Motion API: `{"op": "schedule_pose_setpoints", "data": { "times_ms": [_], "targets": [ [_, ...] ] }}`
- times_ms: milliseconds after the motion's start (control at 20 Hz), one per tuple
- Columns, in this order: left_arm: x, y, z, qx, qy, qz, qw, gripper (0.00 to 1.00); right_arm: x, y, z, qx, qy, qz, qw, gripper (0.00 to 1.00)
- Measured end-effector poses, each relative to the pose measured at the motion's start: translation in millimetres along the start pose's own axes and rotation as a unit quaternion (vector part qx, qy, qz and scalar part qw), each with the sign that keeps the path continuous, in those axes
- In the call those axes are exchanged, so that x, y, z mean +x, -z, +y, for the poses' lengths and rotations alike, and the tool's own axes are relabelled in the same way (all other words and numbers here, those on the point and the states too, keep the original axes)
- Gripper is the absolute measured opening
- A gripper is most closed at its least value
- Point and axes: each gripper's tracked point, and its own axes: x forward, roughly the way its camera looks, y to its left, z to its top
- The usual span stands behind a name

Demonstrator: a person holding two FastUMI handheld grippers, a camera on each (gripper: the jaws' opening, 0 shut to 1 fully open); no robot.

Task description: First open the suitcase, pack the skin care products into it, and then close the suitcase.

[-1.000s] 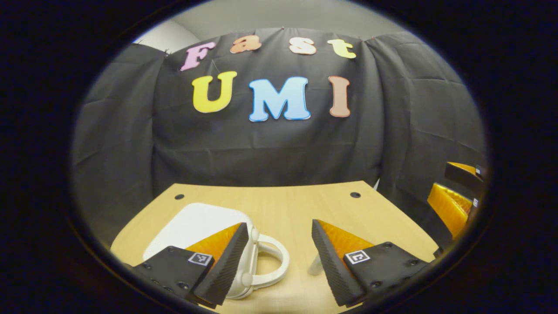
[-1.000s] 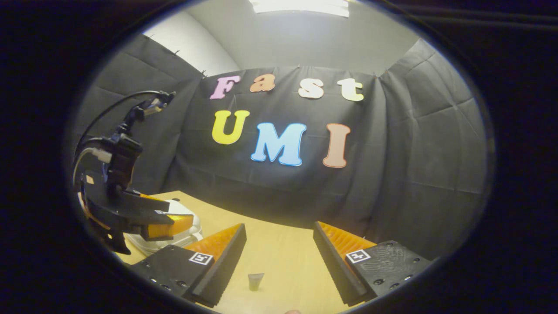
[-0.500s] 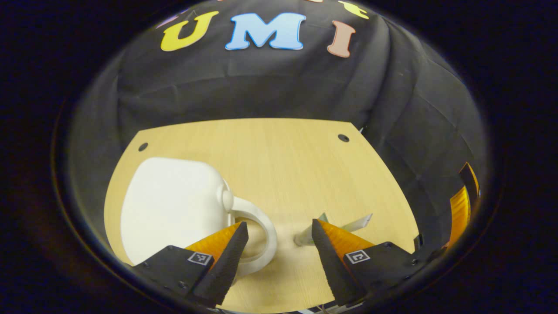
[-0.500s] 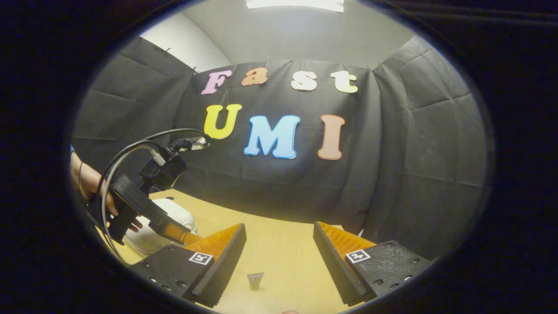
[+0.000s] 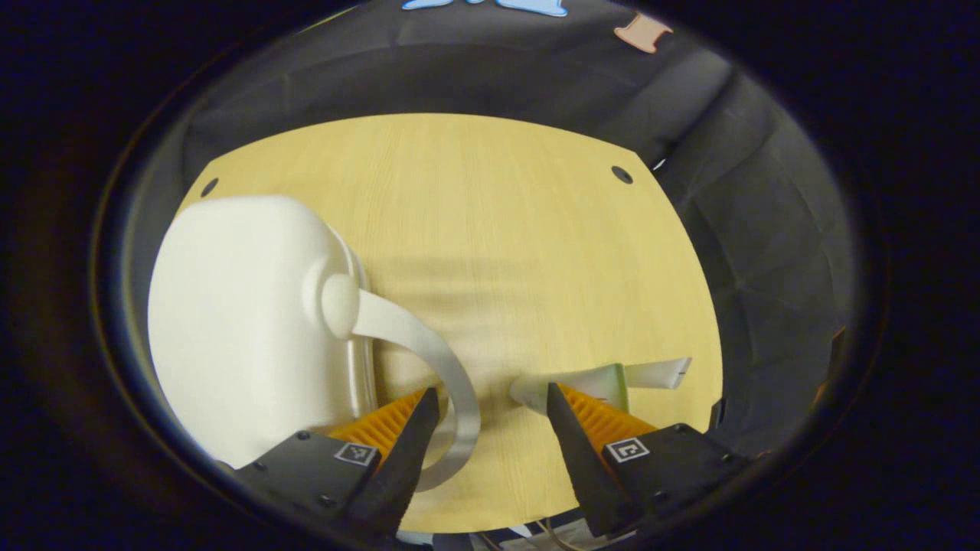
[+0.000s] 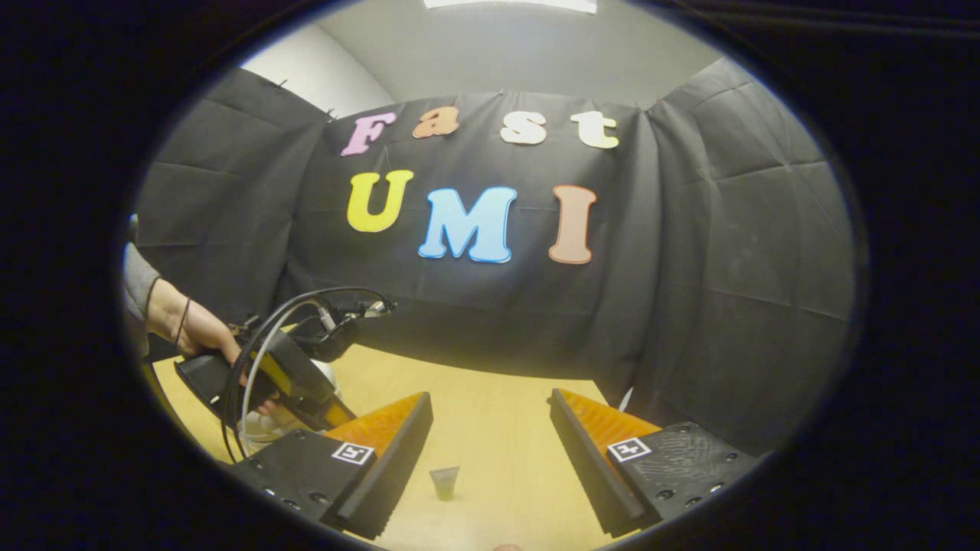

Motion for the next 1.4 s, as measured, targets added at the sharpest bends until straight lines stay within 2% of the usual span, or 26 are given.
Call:
{"op": "schedule_pose_setpoints", "data": {
  "times_ms": [100,150,200,300,400,450,500,700,900,1150,1250,1300,1400],
  "targets": [
    [6,7,5,0.003,-0.006,0.019,1.000,0.88,-1,3,-1,0.000,0.002,0.005,1.000,0.94],
    [5,7,6,0.002,-0.010,0.024,1.000,0.78,-1,3,-2,0.000,0.002,0.005,1.000,0.94],
    [6,6,7,-0.003,-0.011,0.026,1.000,0.59,-1,5,-2,0.000,0.003,0.007,1.000,0.94],
    [6,6,14,-0.003,-0.024,0.034,0.999,0.55,0,7,-3,-0.001,0.003,0.010,1.000,0.94],
    [11,7,21,-0.005,-0.033,0.040,0.999,0.31,2,9,-3,-0.001,0.004,0.012,1.000,0.94],
    [7,7,18,-0.007,-0.034,0.043,0.998,0.30,2,8,-3,-0.001,0.004,0.013,1.000,0.94],
    [4,6,18,-0.003,-0.034,0.046,0.998,0.24,2,10,-3,-0.001,0.005,0.013,1.000,0.94],
    [-8,1,14,0.017,-0.029,0.043,0.998,0.19,2,9,-3,0.004,0.003,0.013,1.000,0.94],
    [-39,-13,5,0.001,-0.012,0.036,0.999,0.18,2,7,1,0.000,-0.008,0.010,1.000,0.94],
    [-129,-55,11,-0.010,-0.010,-0.013,1.000,0.18,3,-1,12,-0.008,-0.033,0.002,0.999,0.94],
    [-169,-71,32,-0.009,-0.022,-0.028,0.999,0.18,5,-7,17,-0.009,-0.038,-0.008,0.999,0.94],
    [-189,-79,47,-0.008,-0.029,-0.035,0.999,0.14,7,-9,20,-0.011,-0.037,-0.010,0.999,0.94],
    [-225,-94,77,-0.027,-0.039,-0.054,0.997,0.18,9,-13,25,-0.011,-0.031,-0.013,0.999,0.94]
  ]
}}
